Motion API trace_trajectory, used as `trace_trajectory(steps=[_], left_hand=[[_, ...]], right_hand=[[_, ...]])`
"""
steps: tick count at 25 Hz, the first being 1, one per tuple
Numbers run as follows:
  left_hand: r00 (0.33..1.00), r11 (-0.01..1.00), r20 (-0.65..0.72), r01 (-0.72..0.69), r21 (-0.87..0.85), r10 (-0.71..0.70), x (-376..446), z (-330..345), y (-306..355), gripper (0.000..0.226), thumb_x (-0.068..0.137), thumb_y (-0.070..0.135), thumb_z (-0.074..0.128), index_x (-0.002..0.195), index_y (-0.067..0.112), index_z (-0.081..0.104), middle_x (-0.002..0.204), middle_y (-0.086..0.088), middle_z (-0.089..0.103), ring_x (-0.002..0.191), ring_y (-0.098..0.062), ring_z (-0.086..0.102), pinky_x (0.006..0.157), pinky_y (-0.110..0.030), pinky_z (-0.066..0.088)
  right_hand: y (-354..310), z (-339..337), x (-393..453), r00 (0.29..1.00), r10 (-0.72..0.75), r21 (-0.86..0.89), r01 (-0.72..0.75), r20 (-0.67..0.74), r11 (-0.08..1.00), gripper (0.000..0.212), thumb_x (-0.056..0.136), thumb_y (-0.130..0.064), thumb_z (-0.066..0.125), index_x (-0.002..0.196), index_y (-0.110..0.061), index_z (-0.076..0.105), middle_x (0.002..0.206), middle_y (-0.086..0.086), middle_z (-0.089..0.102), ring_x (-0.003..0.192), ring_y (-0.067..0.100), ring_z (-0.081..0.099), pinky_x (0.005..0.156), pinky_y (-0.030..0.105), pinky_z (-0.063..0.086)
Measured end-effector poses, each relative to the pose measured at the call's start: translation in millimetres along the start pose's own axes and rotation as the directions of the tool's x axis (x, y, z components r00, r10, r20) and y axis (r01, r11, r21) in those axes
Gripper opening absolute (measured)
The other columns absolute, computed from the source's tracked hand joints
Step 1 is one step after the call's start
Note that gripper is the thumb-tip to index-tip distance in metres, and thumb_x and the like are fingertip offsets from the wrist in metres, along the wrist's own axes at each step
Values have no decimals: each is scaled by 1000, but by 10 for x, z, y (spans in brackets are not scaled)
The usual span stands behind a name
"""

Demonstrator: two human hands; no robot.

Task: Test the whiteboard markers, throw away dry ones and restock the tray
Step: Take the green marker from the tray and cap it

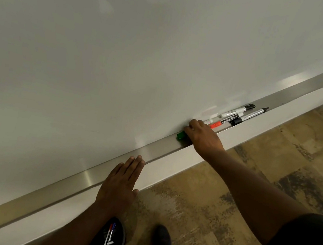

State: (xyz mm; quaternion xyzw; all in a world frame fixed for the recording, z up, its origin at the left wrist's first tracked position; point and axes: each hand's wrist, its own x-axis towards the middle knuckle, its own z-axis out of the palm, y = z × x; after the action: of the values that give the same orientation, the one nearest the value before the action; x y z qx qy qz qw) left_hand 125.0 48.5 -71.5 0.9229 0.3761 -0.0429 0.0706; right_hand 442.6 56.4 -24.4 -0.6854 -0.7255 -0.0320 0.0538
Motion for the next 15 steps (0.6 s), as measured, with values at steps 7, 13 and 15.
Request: trace_trajectory(steps=[7,13,15], left_hand=[[999,985,42,10,-175,-2,-8,-129,-20,75,92,57,19,151,25,-12,161,7,-12,148,-8,-11,121,-31,2],[912,563,35,283,-776,-409,-349,-652,7,49,99,42,40,146,28,35,144,14,42,130,0,40,98,-10,32],[858,325,89,285,-902,-506,-514,-901,20,31,100,38,41,128,33,51,129,16,58,122,-1,51,94,-9,37]], right_hand=[[-622,-169,-33,938,-83,188,153,-337,970,30,90,-9,63,119,-5,58,118,14,62,105,25,59,90,35,52],[-1655,-615,-292,955,267,848,-35,-127,528,30,102,-33,38,128,-19,44,86,-1,62,67,10,55,59,20,45],[-1929,-667,-353,965,256,913,-45,-66,406,30,103,-32,38,128,-18,46,74,-5,60,58,8,56,51,18,44]])
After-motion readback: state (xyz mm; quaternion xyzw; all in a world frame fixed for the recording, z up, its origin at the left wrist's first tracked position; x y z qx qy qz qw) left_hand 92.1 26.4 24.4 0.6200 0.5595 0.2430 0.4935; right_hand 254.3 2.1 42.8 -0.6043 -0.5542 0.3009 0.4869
